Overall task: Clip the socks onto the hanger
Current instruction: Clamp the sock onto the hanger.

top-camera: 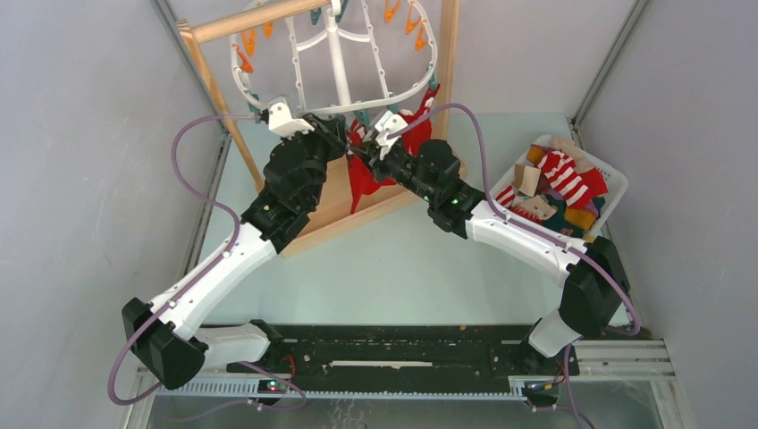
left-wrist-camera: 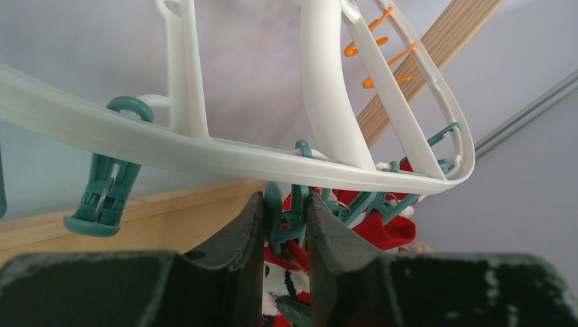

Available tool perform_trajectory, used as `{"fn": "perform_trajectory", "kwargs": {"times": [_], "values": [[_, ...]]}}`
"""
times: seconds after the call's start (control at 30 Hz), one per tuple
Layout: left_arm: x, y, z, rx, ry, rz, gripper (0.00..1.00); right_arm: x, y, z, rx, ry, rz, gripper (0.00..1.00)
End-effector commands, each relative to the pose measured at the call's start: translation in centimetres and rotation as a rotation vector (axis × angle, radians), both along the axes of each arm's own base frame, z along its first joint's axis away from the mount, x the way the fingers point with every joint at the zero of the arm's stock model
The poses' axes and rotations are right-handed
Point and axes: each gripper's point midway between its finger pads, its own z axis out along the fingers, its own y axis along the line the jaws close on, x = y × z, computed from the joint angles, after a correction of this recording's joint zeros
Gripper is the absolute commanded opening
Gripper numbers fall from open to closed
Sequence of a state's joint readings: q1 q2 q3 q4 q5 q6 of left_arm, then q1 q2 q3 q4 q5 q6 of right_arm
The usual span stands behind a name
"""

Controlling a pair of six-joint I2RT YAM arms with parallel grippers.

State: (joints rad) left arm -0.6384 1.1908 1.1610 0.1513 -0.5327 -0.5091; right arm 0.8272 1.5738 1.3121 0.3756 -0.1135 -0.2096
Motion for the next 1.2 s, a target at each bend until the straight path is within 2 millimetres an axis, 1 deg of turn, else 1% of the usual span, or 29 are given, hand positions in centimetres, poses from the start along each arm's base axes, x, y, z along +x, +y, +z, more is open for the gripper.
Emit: {"fn": "perform_trajectory", "kwargs": {"times": [0.0, 0.1, 0.2, 0.27, 0.37, 0.47, 0.63, 0.73, 0.8, 0.9, 0.93, 1.03, 1.17], "values": [[-0.8, 0.9, 2.9, -0.049, -0.036, 0.015, 0.14, 0.1, 0.0, 4.1, 0.064, -0.115, -0.014, 0.0], [-0.8, 0.9, 2.9, -0.052, -0.037, 0.013, 0.14, 0.1, 0.1, 4.0, 0.06, -0.114, -0.012, 0.0], [-0.9, 0.8, 3.1, -0.056, -0.04, 0.008, 0.17, 0.1, 0.2, 3.8, 0.057, -0.107, -0.006, 0.0], [-0.9, 0.9, 3.2, -0.059, -0.04, 0.005, 0.25, 0.2, 0.2, 3.6, 0.055, -0.1, -0.004, 0.0], [-1.1, 0.9, 3.2, -0.066, -0.039, 0.003, 0.44, 0.3, 0.1, 3.5, 0.056, -0.094, -0.004, 0.0], [-1.2, 1.1, 3.2, -0.072, -0.035, 0.005, 0.57, 0.4, 0.0, 3.5, 0.057, -0.092, -0.004, 0.0], [-1.6, 1.2, 3.4, -0.081, -0.037, 0.0, 0.67, 0.3, 0.0, 3.5, 0.059, -0.089, 0.002, 0.0], [-2.2, 1.2, 3.9, -0.084, -0.039, -0.022, 0.74, 0.3, -0.2, 3.5, 0.059, -0.081, 0.001, 0.0], [-2.9, 1.1, 4.0, -0.082, -0.036, -0.051, 0.79, 0.2, -0.5, 3.5, 0.063, -0.074, 0.006, 0.0], [-4.6, 1.1, 4.0, -0.076, -0.026, -0.11, 0.85, 0.1, -0.9, 3.1, 0.061, -0.048, 0.022, 0.02], [-5.0, 0.9, 3.4, -0.066, -0.007, -0.132, 0.86, 0.1, -1.1, 3.0, 0.061, -0.042, 0.024, 0.02], [-7.0, 0.4, 2.9, -0.05, 0.0, -0.222, 0.88, 0.2, -1.7, 2.8, 0.067, -0.026, 0.043, 0.03], [-9.9, -1.0, 2.1, 0.015, -0.042, -0.388, 0.88, 0.2, -2.9, 3.1, 0.081, 0.009, 0.079, 0.03]]}}
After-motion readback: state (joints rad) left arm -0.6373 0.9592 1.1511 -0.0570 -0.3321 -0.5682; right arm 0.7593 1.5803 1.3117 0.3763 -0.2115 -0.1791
